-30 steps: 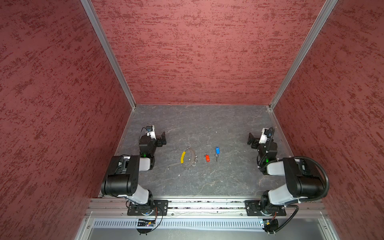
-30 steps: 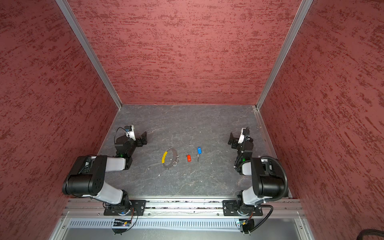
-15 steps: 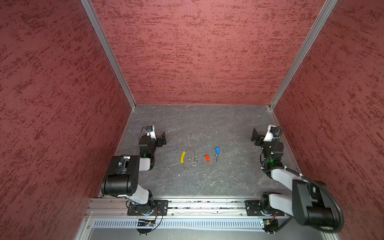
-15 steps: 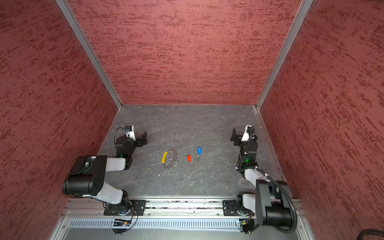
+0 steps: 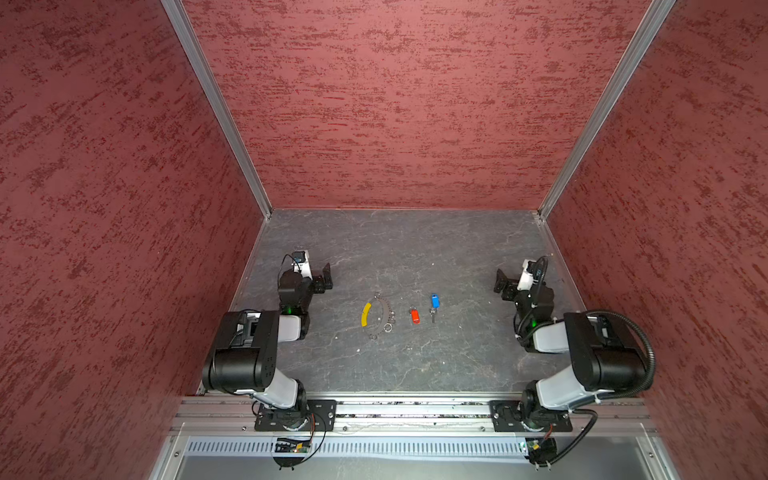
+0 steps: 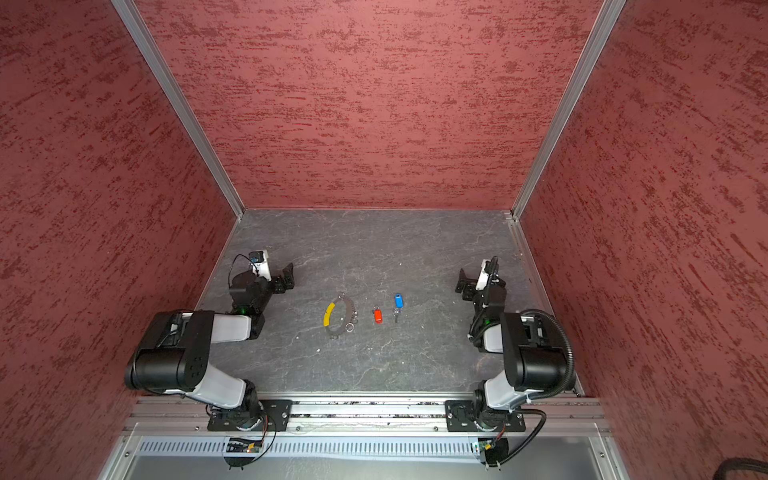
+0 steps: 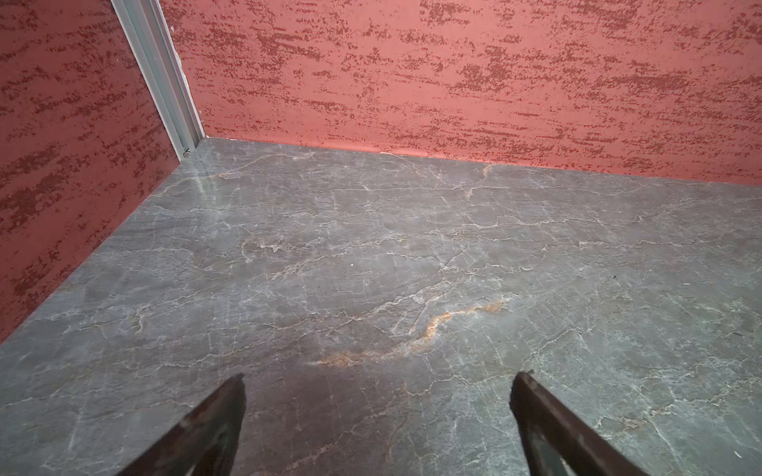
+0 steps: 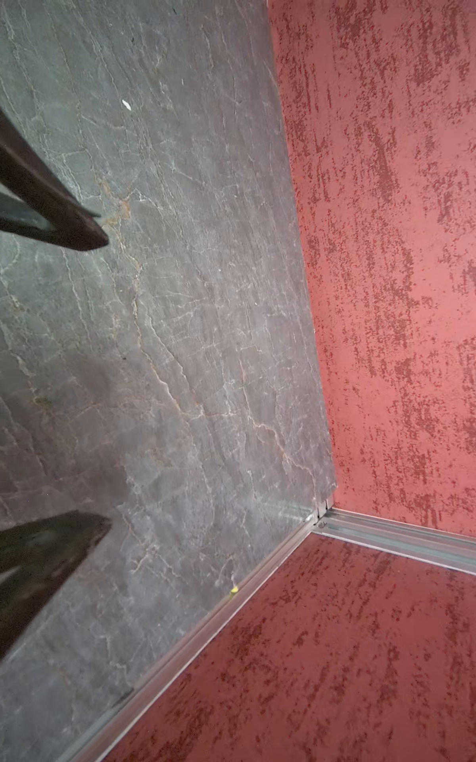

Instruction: Remove the keys from the keyring

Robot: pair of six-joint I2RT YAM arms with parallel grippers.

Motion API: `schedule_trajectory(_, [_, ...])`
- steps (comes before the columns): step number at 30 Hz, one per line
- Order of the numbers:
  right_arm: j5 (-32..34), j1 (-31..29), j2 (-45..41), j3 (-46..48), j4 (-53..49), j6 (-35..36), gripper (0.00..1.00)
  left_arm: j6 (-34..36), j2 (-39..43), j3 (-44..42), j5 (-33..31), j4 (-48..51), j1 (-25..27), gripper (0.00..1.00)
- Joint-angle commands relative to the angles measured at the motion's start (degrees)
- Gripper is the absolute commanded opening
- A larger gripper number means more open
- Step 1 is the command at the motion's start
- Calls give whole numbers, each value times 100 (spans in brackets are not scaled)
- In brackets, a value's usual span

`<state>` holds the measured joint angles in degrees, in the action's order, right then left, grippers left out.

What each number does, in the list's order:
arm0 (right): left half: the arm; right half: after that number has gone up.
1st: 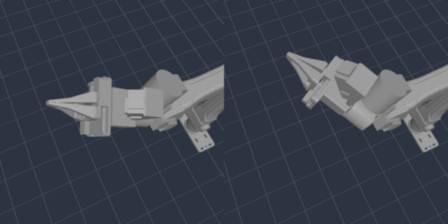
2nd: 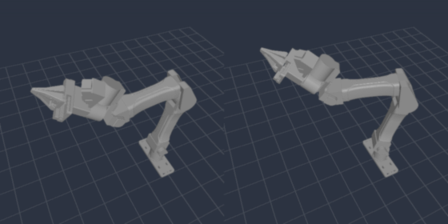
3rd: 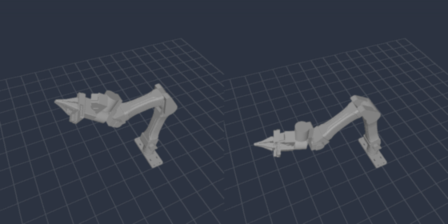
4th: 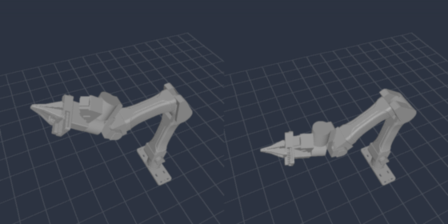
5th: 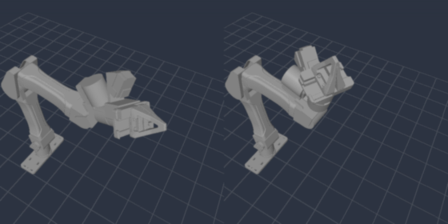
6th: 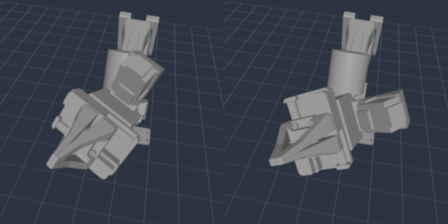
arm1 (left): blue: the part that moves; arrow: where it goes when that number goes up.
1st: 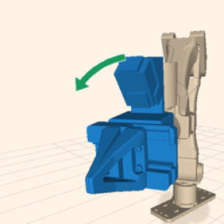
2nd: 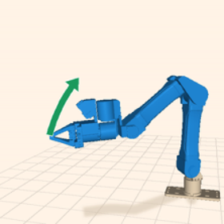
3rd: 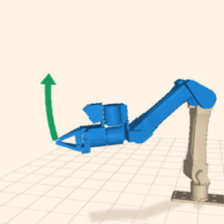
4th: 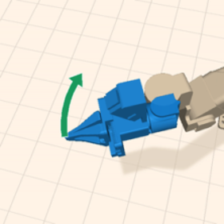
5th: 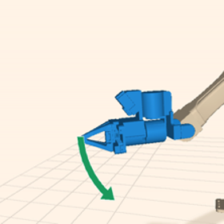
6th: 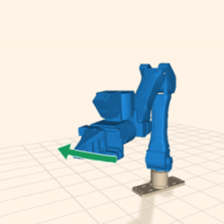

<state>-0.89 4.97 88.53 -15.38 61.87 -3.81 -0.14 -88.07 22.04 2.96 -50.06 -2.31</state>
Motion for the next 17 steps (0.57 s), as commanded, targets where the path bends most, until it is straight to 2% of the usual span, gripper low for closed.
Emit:
schedule_trajectory(1, [-35,25,-29,-80,361,122,99,32,18,-25,60,-74,-25,100])
schedule_trajectory(17, [19,-11,-21,-123,286,137,99,32,17,-27,54,-74,-24,100])
